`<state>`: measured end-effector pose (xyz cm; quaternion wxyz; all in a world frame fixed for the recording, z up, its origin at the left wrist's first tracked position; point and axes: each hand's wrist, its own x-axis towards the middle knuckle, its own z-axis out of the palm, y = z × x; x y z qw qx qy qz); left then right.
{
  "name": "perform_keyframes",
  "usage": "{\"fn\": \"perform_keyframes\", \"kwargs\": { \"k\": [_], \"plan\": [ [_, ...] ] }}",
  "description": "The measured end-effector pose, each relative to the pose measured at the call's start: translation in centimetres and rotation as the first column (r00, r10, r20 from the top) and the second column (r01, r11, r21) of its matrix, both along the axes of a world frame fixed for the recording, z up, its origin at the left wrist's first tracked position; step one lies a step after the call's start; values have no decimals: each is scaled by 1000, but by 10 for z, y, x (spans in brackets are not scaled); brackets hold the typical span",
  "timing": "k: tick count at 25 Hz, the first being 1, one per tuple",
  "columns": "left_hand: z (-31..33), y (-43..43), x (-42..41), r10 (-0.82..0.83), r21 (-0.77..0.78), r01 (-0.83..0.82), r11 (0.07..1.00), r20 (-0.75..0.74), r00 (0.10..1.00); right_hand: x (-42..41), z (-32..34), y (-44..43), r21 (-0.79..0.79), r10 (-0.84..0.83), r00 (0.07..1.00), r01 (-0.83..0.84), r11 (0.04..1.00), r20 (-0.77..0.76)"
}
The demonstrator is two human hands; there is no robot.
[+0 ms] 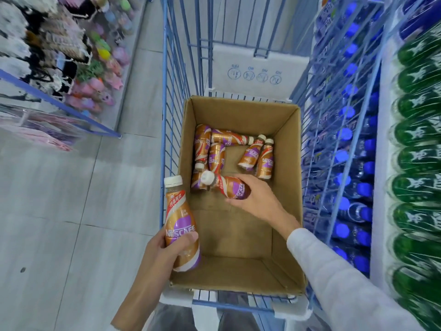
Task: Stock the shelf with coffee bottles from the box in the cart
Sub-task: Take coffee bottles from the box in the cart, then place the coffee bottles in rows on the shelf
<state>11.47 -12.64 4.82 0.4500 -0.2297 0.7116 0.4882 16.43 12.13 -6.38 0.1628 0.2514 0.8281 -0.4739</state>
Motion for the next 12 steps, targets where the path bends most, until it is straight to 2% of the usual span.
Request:
{"fn": "perform_keyframes", "kwargs": {
  "k": [2,4,8,12],
  "plan": [
    [29,2,6,-7,50,9,999,-48,999,24,52,-16,-135,-262,964,253,958,-52],
    [56,5,16,-5,92,14,996,-89,996,45,105,-31,-266,-442,894,410,873,-75],
    [111,21,38,-52,205,87,975,-170,984,86,193,-55,-492,-667,735,540,682,-118],
    [155,30,61,-203,310,271,911,-233,951,127,257,-83,-533,-779,611,615,581,-144]
  ]
}}
